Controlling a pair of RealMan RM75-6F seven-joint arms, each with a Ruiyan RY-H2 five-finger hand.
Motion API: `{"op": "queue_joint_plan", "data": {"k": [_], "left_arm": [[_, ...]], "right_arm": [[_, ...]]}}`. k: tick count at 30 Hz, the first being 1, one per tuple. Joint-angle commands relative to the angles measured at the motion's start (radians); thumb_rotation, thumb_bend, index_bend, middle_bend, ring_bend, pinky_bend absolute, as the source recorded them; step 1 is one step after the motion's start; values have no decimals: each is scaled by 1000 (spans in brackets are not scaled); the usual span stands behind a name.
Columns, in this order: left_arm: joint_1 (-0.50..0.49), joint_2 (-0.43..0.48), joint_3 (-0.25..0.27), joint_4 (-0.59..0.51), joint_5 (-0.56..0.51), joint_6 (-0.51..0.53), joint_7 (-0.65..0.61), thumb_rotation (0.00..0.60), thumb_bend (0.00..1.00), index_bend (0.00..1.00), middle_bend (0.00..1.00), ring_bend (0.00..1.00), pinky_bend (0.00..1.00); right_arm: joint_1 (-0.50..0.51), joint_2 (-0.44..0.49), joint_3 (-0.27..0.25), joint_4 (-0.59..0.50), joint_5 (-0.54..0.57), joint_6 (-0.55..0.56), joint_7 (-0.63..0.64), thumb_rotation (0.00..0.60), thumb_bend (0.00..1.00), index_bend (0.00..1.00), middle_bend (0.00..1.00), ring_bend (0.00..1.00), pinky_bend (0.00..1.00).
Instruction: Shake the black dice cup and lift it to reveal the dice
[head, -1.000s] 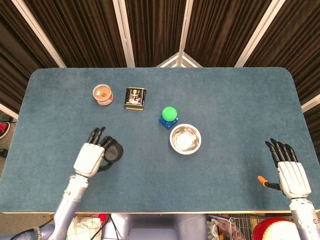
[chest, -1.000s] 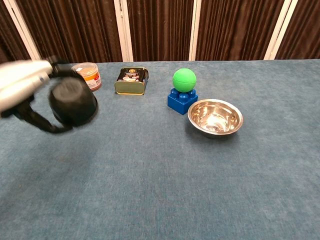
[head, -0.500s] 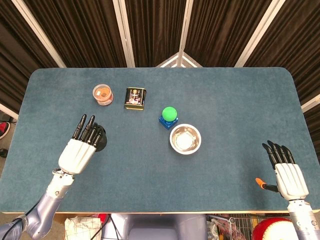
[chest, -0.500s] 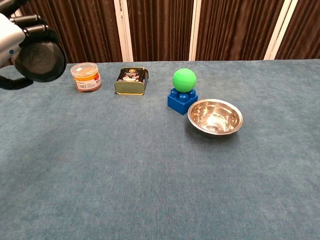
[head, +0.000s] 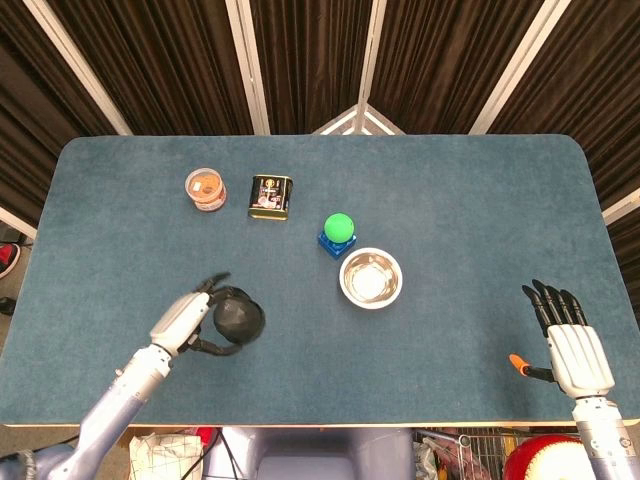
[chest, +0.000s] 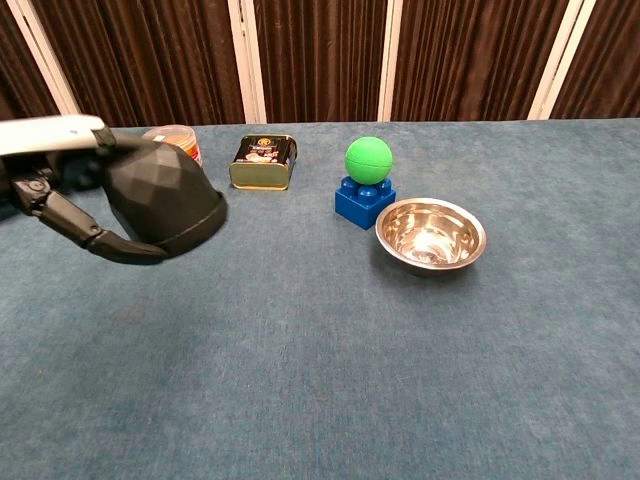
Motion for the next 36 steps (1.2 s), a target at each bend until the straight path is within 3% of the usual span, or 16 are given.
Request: {"op": "queue_joint_plan", "data": {"k": [1, 5, 7, 10, 16, 24, 26, 29, 30, 33, 35, 36], "left_arm": [[-22, 175, -165, -69, -100, -409, -474, 600, 380, 387, 439, 19, 19], [16, 162, -180, -20, 38, -387, -490, 600, 380, 394, 442, 19, 19], [34, 144, -157, 19, 138, -315, -413, 600, 380, 398, 442, 19, 19], [71, 58, -83, 134, 316, -95, -110, 600, 380, 406, 444, 19, 19], [127, -159, -43, 349, 495, 272, 466, 600, 380, 411, 450, 19, 19], [119, -248, -22, 532, 680, 469, 803, 600, 375, 409, 461, 21, 19], [120, -259, -12, 535, 680, 483, 787, 600, 368, 409, 462, 21, 19], [144, -239, 31, 374, 505, 382, 565, 600, 366, 408, 456, 22, 20], [148, -200, 41, 251, 386, 297, 425, 600, 366, 408, 455, 22, 20], [119, -63, 21, 40, 183, 108, 176, 600, 366, 409, 451, 22, 19], [93, 21, -2, -45, 84, -11, 17, 600, 366, 406, 450, 21, 19], [71, 85, -31, -102, 4, -119, -137, 600, 366, 404, 450, 21, 19]], "right_arm": [[-1, 0, -1, -1, -2, 2, -1, 600, 185, 31, 0, 13, 0], [-2, 0, -3, -1, -3, 4, -1, 600, 185, 32, 0, 13, 0], [-3, 0, -3, -2, -3, 4, -1, 600, 185, 31, 0, 13, 0], [-1, -5, -4, 4, -5, 1, 0, 600, 185, 31, 0, 13, 0], [1, -6, -4, 4, -9, 0, 5, 600, 184, 32, 0, 13, 0], [7, -3, -4, -6, -5, -9, -4, 600, 185, 31, 0, 13, 0], [7, -4, -3, -8, -5, -9, -7, 600, 185, 31, 0, 13, 0], [7, -6, -3, -12, -3, -10, -14, 600, 185, 31, 0, 13, 0], [5, -4, -3, -7, 1, -9, -11, 600, 185, 31, 0, 13, 0], [2, -5, -8, -2, -9, -3, -5, 600, 185, 32, 0, 13, 0], [1, -6, -10, 0, -11, -2, -4, 600, 185, 32, 0, 13, 0], [2, -7, -8, 1, -8, -4, -4, 600, 185, 31, 0, 13, 0]]}}
